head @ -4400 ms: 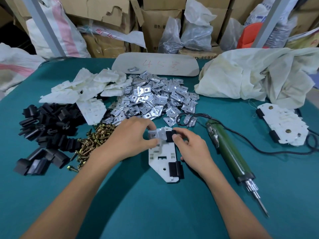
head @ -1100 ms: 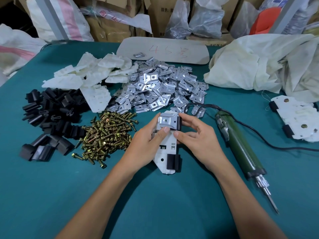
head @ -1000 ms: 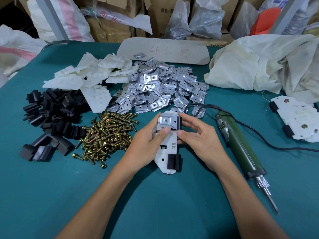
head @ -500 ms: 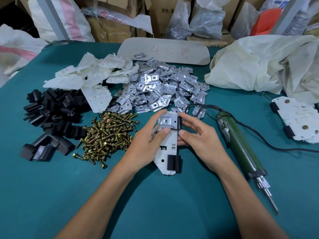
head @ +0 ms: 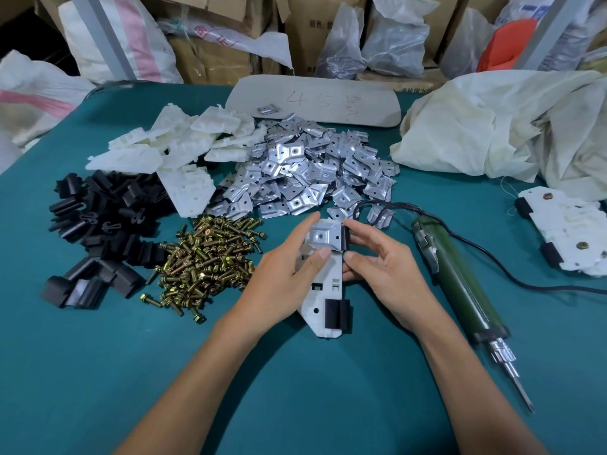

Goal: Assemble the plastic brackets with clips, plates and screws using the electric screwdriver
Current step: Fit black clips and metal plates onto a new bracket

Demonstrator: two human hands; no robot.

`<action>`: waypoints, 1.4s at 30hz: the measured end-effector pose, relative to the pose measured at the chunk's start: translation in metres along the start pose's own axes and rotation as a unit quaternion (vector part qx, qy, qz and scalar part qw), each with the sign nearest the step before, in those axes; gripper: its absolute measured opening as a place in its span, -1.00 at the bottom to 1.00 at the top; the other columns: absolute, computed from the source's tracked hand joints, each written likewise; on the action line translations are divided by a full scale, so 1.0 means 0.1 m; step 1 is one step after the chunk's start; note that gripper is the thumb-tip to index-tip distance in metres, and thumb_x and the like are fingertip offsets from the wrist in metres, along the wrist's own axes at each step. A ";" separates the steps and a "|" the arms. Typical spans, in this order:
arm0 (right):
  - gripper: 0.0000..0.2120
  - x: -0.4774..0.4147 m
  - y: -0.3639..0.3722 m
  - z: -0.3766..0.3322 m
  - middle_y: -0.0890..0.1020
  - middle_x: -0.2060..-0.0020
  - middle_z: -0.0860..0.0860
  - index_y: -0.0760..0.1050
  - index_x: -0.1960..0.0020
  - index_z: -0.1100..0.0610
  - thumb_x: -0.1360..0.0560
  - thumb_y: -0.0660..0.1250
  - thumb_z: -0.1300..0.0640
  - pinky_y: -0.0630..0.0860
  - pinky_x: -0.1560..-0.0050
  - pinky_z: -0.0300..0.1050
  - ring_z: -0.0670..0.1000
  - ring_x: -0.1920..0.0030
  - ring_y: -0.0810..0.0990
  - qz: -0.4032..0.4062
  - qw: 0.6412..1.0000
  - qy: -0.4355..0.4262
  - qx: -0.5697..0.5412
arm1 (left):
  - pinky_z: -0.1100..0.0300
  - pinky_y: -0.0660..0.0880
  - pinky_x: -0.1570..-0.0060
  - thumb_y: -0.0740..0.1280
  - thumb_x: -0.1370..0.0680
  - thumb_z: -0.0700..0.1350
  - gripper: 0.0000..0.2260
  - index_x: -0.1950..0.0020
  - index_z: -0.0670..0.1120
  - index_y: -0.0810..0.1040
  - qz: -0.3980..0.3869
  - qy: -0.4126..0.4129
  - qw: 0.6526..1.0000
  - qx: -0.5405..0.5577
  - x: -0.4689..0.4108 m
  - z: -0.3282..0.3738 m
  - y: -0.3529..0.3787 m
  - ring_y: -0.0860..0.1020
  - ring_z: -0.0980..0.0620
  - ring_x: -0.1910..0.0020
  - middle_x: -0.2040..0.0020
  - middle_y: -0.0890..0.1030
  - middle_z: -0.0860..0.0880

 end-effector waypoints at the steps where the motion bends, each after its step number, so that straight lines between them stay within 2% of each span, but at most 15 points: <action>1: -0.54 -0.01 -0.01 0.01 0.62 -0.21 -0.01 0.51 -0.39 0.02 -0.59 0.33 0.41 0.64 0.13 -0.17 0.03 0.21 0.73 0.002 1.000 0.003 0.006 | 0.27 0.32 -0.11 0.14 -0.61 0.34 -0.48 -0.57 0.34 0.15 0.009 0.014 0.998 -0.054 -0.01 0.03 -0.02 0.37 0.42 -0.08 -0.19 0.49 0.27; 4: -0.55 -0.02 -0.02 0.04 0.65 -0.18 -0.04 0.52 -0.40 -0.02 -0.59 0.36 0.35 0.65 0.03 -0.11 -0.01 0.18 0.72 0.021 0.998 0.011 0.063 | 0.16 0.27 -0.22 0.16 -0.64 0.25 -0.49 -0.56 0.13 0.30 0.073 0.042 0.982 -0.167 -0.08 0.11 -0.21 0.31 0.16 -0.23 -0.25 0.52 0.12; 7: -0.55 -0.01 -0.04 0.06 0.61 -0.10 -0.12 0.53 -0.42 -0.10 -0.57 0.41 0.21 0.53 0.02 -0.34 -0.14 0.16 0.60 0.057 0.984 -0.019 0.170 | 0.13 0.27 -0.23 0.27 -0.63 0.13 -0.59 -0.46 0.07 0.44 0.133 0.040 0.972 -0.191 -0.18 0.13 -0.52 0.34 0.14 -0.17 -0.17 0.57 0.11; 9: -0.52 0.01 -0.06 0.06 0.56 -0.15 -0.18 0.49 -0.44 -0.14 -0.57 0.42 0.18 0.48 0.03 -0.41 -0.15 0.12 0.54 0.063 0.982 -0.026 0.174 | 0.11 0.29 -0.18 0.33 -0.62 0.08 -0.63 -0.41 0.06 0.47 0.157 0.027 0.966 -0.202 -0.28 0.10 -0.75 0.38 0.08 -0.15 -0.12 0.60 0.11; 13: -0.51 0.00 -0.06 0.06 0.56 -0.23 -0.22 0.47 -0.45 -0.13 -0.57 0.42 0.18 0.47 0.02 -0.42 -0.22 -0.01 0.58 0.058 0.986 -0.023 0.152 | 0.01 0.41 -0.20 0.41 -0.57 0.03 -0.57 -0.42 0.02 0.44 0.134 -0.036 0.965 -0.223 -0.49 -0.08 -1.11 0.45 -0.09 -0.25 -0.16 0.59 0.03; 16: -0.52 0.00 -0.06 0.04 0.56 -0.24 -0.23 0.46 -0.44 -0.15 -0.58 0.41 0.16 0.49 0.01 -0.41 -0.21 0.00 0.61 0.056 0.988 -0.019 0.142 | 0.09 0.39 -0.08 0.39 -0.58 0.08 -0.52 -0.46 0.00 0.38 0.118 -0.097 0.968 -0.200 -0.60 -0.23 -1.25 0.46 -0.01 -0.17 -0.24 0.58 -0.01; 18: -0.53 0.00 -0.07 0.04 0.57 -0.23 -0.24 0.47 -0.44 -0.15 -0.58 0.41 0.14 0.49 0.02 -0.41 -0.22 0.04 0.62 0.058 0.988 -0.013 0.141 | 0.09 0.39 -0.01 0.35 -0.60 0.08 -0.51 -0.48 -0.01 0.34 0.114 -0.127 0.964 -0.206 -0.67 -0.29 -1.28 0.48 -0.01 -0.10 -0.19 0.60 0.00; 20: -0.54 -0.02 -0.08 0.05 0.58 -0.22 -0.24 0.47 -0.45 -0.14 -0.58 0.40 0.13 0.49 0.04 -0.41 -0.23 0.09 0.61 0.061 0.988 -0.006 0.142 | -0.02 0.46 -0.11 0.34 -0.60 0.06 -0.49 -0.51 -0.03 0.32 0.102 -0.144 0.955 -0.236 -0.74 -0.32 -1.27 0.49 -0.12 -0.21 -0.11 0.62 -0.02; 23: -0.55 -0.02 -0.08 0.05 0.59 -0.21 -0.23 0.47 -0.45 -0.12 -0.58 0.40 0.11 0.48 0.06 -0.41 -0.25 0.13 0.60 0.063 0.988 -0.003 0.144 | -0.14 0.45 -0.27 0.33 -0.60 0.08 -0.48 -0.51 -0.04 0.31 0.093 -0.169 0.938 -0.288 -0.81 -0.34 -1.30 0.45 -0.22 -0.31 -0.19 0.61 -0.12; 26: -0.56 -0.03 -0.10 0.07 0.60 -0.20 -0.23 0.48 -0.44 -0.12 -0.58 0.41 0.11 0.49 0.05 -0.44 -0.26 0.11 0.60 0.068 0.988 0.001 0.135 | -0.10 0.50 -0.20 0.37 -0.58 0.04 -0.50 -0.47 -0.06 0.36 0.101 -0.166 0.939 -0.285 -0.84 -0.34 -1.33 0.54 -0.18 -0.21 -0.16 0.65 -0.10; 30: -0.57 -0.04 -0.10 0.08 0.60 -0.19 -0.25 0.49 -0.42 -0.14 -0.58 0.41 0.09 0.48 0.08 -0.46 -0.26 0.11 0.61 0.067 0.988 0.006 0.136 | -0.04 0.53 -0.14 0.48 -0.51 -0.01 -0.45 -0.44 -0.07 0.38 0.100 -0.185 0.957 -0.201 -0.85 -0.34 -1.34 0.60 -0.10 -0.08 -0.10 0.64 -0.03; 33: -0.57 -0.05 -0.11 0.09 0.60 -0.19 -0.26 0.49 -0.41 -0.17 -0.58 0.41 0.08 0.49 0.08 -0.43 -0.25 0.09 0.61 0.064 0.988 0.007 0.139 | 0.11 0.48 0.10 0.54 -0.47 -0.02 -0.45 -0.39 -0.04 0.42 0.114 -0.149 0.970 -0.154 -0.83 -0.31 -1.32 0.59 0.00 0.04 0.02 0.60 0.05; 35: -0.58 -0.05 -0.11 0.08 0.60 -0.19 -0.25 0.49 -0.38 -0.20 -0.58 0.41 0.08 0.50 0.06 -0.38 -0.25 0.09 0.61 0.066 0.988 0.007 0.137 | 0.18 0.43 0.20 0.53 -0.47 0.01 -0.52 -0.32 0.05 0.44 0.120 -0.107 0.981 -0.109 -0.79 -0.28 -1.28 0.58 0.11 0.13 0.07 0.62 0.07; 38: -0.58 -0.05 -0.10 0.09 0.60 -0.19 -0.25 0.49 -0.38 -0.22 -0.58 0.41 0.08 0.49 0.01 -0.33 -0.23 0.07 0.62 0.067 0.988 0.008 0.137 | 0.14 0.48 0.17 0.46 -0.52 0.04 -0.71 -0.21 0.17 0.49 0.136 -0.073 0.988 -0.013 -0.71 -0.26 -1.26 0.59 0.23 0.25 0.13 0.67 0.12; 42: -0.58 -0.05 -0.10 0.09 0.60 -0.18 -0.25 0.50 -0.39 -0.19 -0.57 0.41 0.07 0.49 0.02 -0.34 -0.23 0.04 0.62 0.067 0.988 0.010 0.142 | 0.18 0.43 0.13 0.41 -0.56 0.03 -0.75 -0.21 0.14 0.49 0.148 -0.057 0.986 -0.046 -0.65 -0.27 -1.24 0.57 0.25 0.14 0.14 0.68 0.17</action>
Point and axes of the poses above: each hand's wrist, its own x-axis away from the middle knuckle, its own y-axis out of the palm, z = x × y, the point moved 3 cm from there along -x, towards the middle knuckle
